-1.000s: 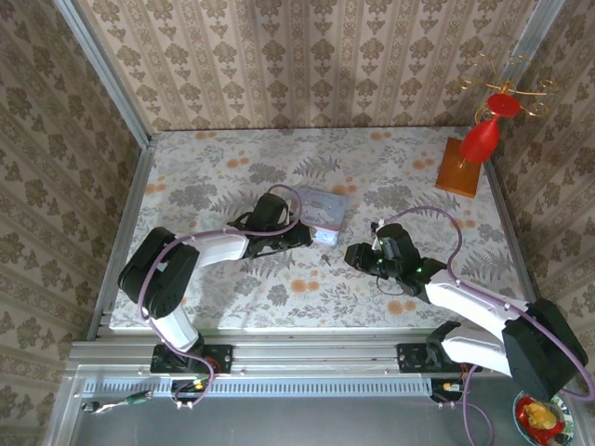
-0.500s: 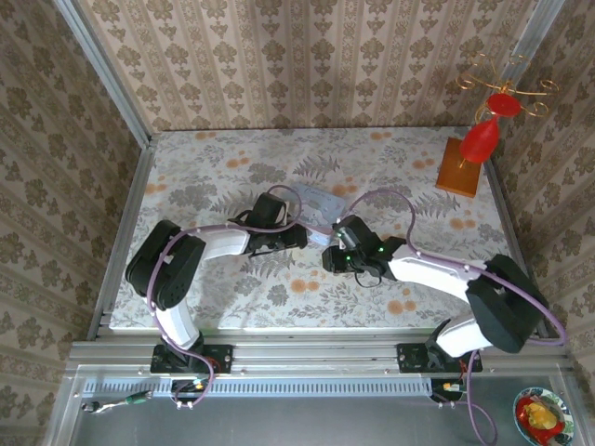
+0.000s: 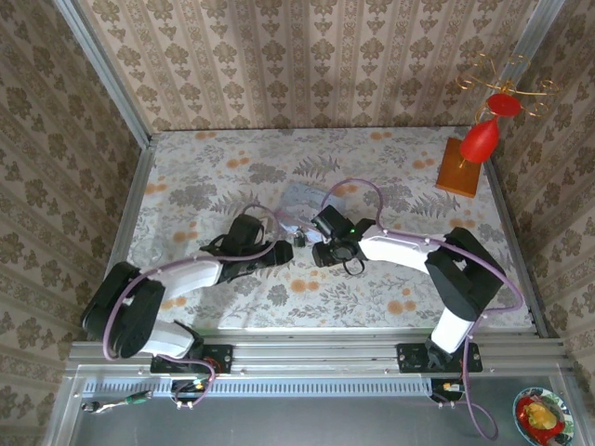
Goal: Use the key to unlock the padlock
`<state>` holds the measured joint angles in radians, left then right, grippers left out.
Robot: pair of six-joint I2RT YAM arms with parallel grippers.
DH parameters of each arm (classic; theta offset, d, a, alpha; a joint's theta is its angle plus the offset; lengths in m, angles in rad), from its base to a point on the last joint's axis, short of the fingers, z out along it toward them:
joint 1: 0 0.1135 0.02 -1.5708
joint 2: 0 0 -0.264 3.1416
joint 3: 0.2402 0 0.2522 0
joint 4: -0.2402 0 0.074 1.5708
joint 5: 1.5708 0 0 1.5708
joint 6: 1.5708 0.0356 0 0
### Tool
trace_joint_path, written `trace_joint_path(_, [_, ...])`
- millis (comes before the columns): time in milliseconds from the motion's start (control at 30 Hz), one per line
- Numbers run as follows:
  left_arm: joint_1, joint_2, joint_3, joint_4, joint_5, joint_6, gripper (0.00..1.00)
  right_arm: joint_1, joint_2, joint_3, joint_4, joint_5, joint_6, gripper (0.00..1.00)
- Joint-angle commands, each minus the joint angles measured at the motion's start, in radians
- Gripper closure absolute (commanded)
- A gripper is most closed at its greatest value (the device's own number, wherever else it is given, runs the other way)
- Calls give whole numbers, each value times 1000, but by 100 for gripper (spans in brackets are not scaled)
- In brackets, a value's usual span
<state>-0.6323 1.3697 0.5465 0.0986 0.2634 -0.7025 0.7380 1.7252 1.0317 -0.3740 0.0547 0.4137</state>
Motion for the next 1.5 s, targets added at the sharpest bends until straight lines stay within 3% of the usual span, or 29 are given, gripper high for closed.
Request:
trace_joint_path(0, [8, -83, -55, 28, -50, 7, 35, 14, 48, 45, -79, 55, -59, 57])
trace_joint_path(200, [8, -185, -98, 0, -68, 34, 32, 22, 114, 88, -110, 93, -70, 60])
trace_joint_path(433, [8, -215, -115, 1, -72, 47, 31, 22, 134, 96, -114, 124, -62, 84])
trace_joint_path(700, [8, -207, -125, 11, -60, 43, 32, 23, 31, 54, -74, 106, -27, 99])
trace_joint_path(1167, [-7, -303, -133, 157, 99, 65, 36, 38, -326, -126, 212, -156, 153, 100])
trace_joint_path(1467, [-18, -347, -85, 281, 179, -232, 42, 126, -451, -197, 354, -128, 84, 100])
